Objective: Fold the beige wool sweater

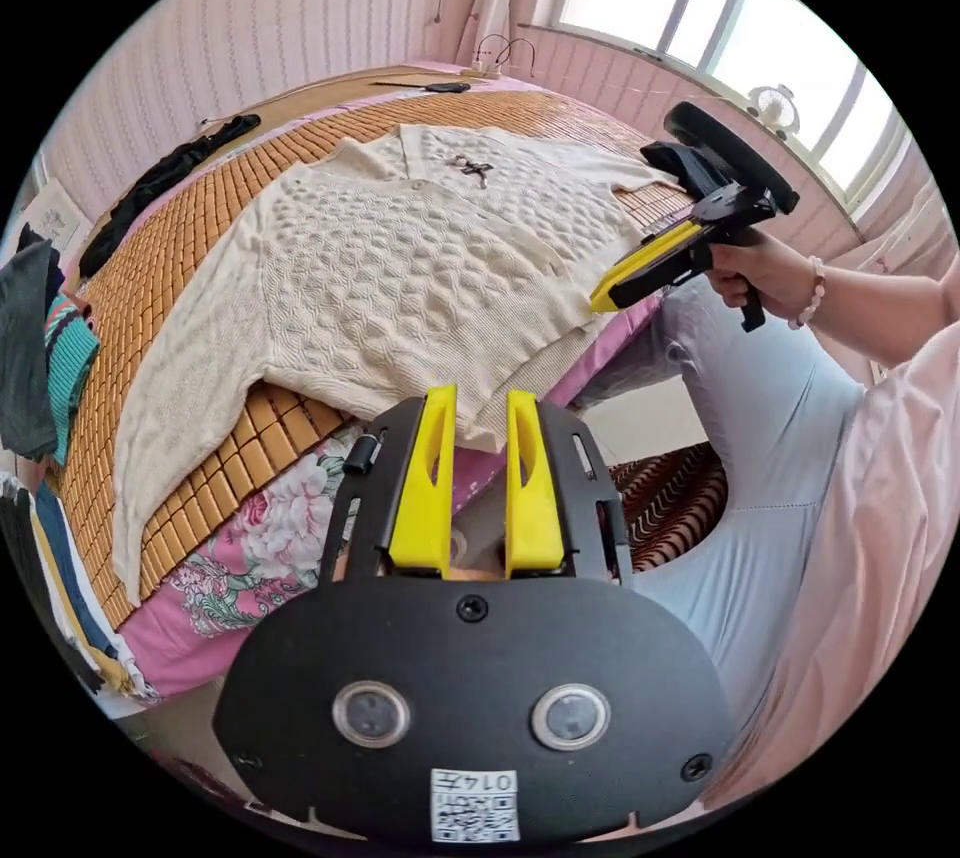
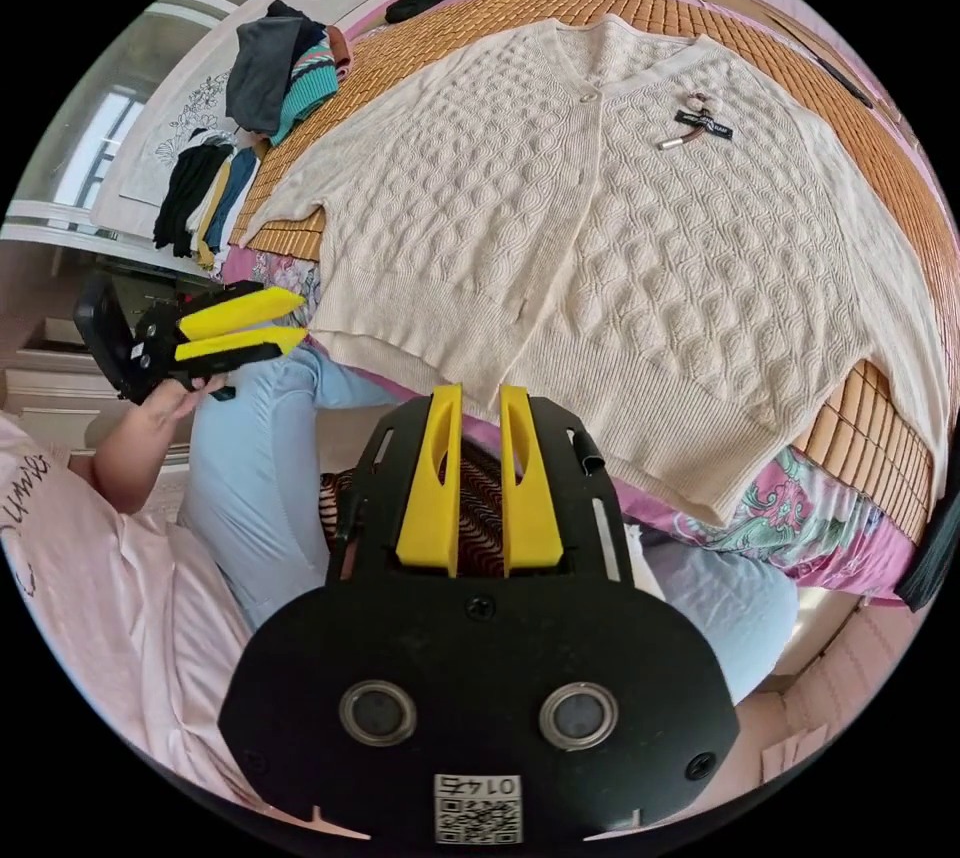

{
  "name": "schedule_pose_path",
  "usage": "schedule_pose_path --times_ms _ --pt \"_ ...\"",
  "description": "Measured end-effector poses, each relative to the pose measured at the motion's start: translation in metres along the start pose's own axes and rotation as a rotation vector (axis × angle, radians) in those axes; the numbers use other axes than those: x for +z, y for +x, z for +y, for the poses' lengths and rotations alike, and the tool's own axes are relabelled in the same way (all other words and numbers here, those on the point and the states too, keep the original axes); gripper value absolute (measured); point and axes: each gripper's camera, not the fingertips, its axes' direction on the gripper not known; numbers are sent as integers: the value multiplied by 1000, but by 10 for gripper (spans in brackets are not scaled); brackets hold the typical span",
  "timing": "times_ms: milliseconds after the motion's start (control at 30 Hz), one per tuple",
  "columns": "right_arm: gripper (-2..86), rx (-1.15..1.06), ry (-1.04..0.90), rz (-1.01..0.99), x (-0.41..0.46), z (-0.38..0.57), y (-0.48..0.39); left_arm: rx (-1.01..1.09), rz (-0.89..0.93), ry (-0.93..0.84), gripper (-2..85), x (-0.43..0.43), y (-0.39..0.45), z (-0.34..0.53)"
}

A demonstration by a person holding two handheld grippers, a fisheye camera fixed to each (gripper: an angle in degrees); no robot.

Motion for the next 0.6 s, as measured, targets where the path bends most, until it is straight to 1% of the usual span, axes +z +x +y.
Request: schedule_pose_path --times_ms 67,100,133,200,300,400,600 --pt "57 39 25 -9 3 1 5 22 -61 -76 82 17 6 -9" --pt "39 36 40 -8 2 3 7 20 -85 -87 75 22 6 -15" --pt "13 15 38 -65 0 4 10 17 -99 -90 71 23 6 -17" --pt "1 -1 58 -139 -8 9 15 16 -91 -115 41 24 -1 -24" --pt "-4 -12 71 -136 -21 15 23 9 -36 -135 -1 20 -12 -26" --pt "-5 -23 14 -149 -23 13 30 54 2 -128 -8 14 -19 -25" --pt "-6 -47 -102 -81 2 -3 38 158 61 -169 -8 31 -30 -29"
